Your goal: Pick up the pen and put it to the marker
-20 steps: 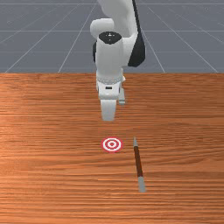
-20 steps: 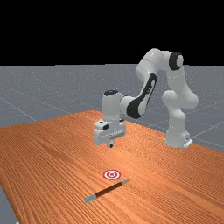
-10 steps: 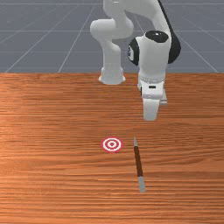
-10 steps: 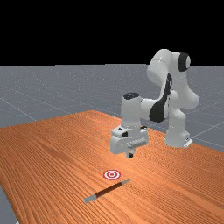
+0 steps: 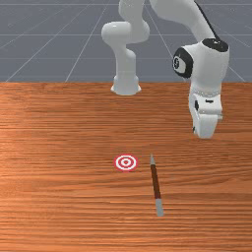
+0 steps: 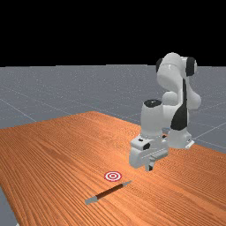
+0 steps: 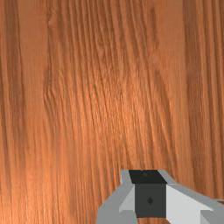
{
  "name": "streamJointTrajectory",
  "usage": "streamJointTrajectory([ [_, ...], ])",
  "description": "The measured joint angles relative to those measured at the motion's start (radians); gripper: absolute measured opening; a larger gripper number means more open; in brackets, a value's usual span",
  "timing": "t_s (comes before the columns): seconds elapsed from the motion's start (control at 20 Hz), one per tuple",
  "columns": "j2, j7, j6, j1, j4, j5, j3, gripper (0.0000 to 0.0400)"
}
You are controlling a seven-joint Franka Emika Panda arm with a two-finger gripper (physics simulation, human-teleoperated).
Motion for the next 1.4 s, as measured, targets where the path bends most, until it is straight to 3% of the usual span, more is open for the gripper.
streamJointTrajectory([
  [0.25,0.112,0.041,0.113,0.013,0.006,-0.003,-0.015,0.0],
  [0.3,0.144,-0.008,0.083,0.0,0.035,-0.001,-0.001,0.0],
  [0.35,0.148,0.024,0.134,0.01,0.011,-0.006,-0.013,0.0],
  [0.5,0.168,-0.01,0.144,-0.004,0.021,0.006,0.006,0.0],
  [0.65,0.236,-0.049,0.075,-0.004,0.151,-0.016,0.0,0.0],
  [0.7,0.276,-0.063,0.065,-0.033,0.216,0.03,0.028,0.0],
  [0.8,0.41,-0.097,-0.043,-0.049,0.465,0.043,0.039,0.0],
  [0.85,0.524,-0.109,-0.139,-0.049,0.68,0.046,0.041,0.0],
  [0.9,0.58,-0.07,-0.21,-0.02,0.789,0.006,-0.005,0.0],
  [1.15,0.582,-0.07,-0.211,-0.022,0.789,0.006,-0.006,0.0],
  [1.2,0.666,-0.125,-0.284,-0.026,0.946,0.001,0.0,0.0],
  [1.4,0.588,-0.233,-0.221,-0.083,0.798,-0.005,0.01,0.0],
])
